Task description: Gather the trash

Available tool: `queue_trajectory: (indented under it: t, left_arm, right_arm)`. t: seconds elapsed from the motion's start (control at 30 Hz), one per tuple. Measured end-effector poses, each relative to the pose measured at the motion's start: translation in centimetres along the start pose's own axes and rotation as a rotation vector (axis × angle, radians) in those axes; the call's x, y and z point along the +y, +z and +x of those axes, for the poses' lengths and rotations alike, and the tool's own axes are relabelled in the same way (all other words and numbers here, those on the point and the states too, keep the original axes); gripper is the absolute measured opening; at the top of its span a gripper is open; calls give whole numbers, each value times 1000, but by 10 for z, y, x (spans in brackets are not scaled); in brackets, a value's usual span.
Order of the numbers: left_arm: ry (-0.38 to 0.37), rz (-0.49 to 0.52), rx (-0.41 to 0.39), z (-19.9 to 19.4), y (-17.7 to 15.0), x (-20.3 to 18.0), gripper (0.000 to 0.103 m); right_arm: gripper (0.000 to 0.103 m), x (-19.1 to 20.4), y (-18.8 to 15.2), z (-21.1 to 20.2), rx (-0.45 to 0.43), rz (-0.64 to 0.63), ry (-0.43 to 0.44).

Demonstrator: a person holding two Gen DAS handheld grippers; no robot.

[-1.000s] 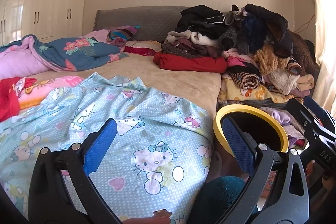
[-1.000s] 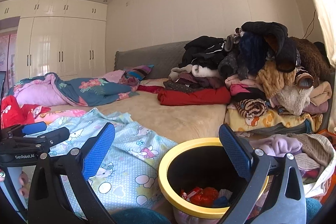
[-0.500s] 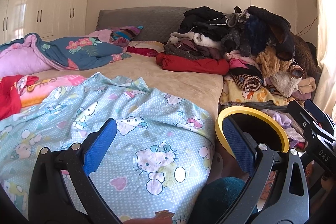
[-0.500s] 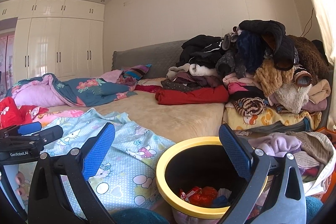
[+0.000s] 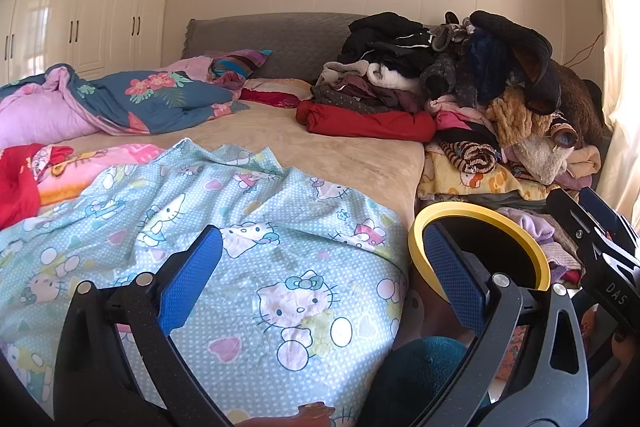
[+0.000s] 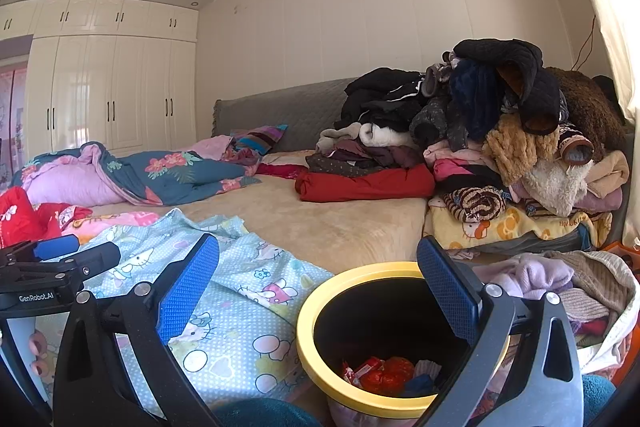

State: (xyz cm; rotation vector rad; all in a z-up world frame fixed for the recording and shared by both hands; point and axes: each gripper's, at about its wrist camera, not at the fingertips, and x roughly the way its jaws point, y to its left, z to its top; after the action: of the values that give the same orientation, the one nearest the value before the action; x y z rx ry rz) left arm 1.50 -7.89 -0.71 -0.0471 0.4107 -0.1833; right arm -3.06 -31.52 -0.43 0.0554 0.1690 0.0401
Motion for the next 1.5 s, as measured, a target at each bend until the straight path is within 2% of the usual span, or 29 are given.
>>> queue_trajectory:
  t: [1.0,1.27,1.33,1.4,1.43,1.5]
  left_arm:
    - [9,-5,2,0,0,2,93]
    - [41,-57,59,7,-8,19,92]
    - [73,-92,81,7,-9,36,93]
    - [112,-164,121,7,-10,67,93]
    - [157,-204,141,6,-13,89,93]
    - [300,-261,171,-1,-19,143,93]
  right_arm:
    - [97,0,0,-2,2,5,2]
    - [97,18,-2,9,46,9,69]
    - [97,30,3,16,67,0,106]
    - [97,51,9,27,94,-25,184]
    - [97,69,11,35,123,-50,228]
    - [97,109,13,52,182,-75,345]
